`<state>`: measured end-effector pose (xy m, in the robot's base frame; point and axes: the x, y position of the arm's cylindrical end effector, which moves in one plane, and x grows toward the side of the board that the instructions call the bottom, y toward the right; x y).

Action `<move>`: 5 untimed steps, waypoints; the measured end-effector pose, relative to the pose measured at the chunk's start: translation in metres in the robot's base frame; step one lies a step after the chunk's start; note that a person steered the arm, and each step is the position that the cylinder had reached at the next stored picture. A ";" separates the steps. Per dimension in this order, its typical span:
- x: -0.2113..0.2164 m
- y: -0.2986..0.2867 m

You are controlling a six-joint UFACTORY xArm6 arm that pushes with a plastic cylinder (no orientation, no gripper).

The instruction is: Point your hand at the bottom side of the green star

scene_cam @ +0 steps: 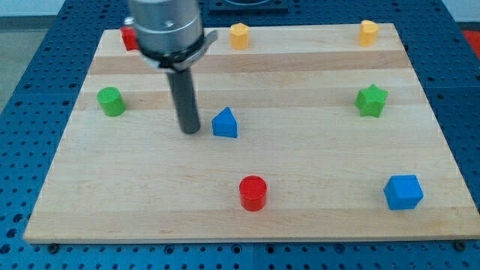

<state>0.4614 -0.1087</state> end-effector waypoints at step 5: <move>0.015 0.240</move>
<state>0.4764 0.1312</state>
